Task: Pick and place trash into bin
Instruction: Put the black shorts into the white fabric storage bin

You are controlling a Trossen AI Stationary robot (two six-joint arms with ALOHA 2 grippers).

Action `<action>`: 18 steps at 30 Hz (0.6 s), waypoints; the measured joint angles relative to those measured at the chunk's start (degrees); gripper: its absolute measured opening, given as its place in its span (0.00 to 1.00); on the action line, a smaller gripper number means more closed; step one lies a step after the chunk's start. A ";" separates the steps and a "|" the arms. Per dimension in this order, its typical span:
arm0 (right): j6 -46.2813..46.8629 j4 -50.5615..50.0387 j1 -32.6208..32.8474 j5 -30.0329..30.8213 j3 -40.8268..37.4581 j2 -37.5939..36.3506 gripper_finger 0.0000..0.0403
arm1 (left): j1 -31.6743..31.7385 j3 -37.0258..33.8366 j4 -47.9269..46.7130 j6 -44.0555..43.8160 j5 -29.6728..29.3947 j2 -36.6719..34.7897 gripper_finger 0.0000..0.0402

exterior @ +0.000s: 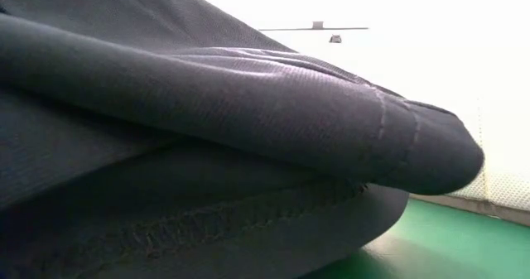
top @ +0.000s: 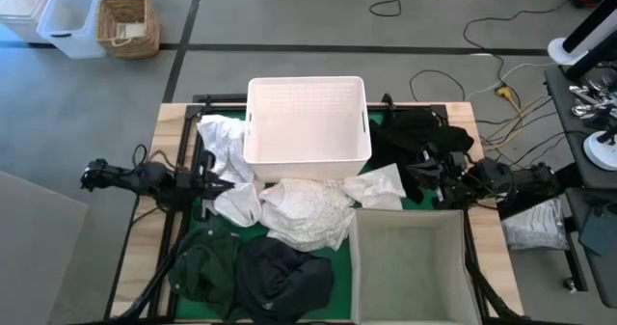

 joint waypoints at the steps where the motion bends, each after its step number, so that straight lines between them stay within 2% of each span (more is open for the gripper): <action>1: -0.07 -0.13 0.00 0.04 0.63 0.51 0.03 | 0.00 0.00 1.64 1.02 0.00 -0.02 0.00; 9: -2.65 -0.62 0.00 0.02 7.52 8.47 0.03 | 0.00 0.00 9.93 1.66 0.00 0.00 0.00; 18: -6.04 -7.11 -0.02 0.00 20.15 19.44 0.03 | 0.00 0.00 15.45 -0.51 0.02 0.00 0.00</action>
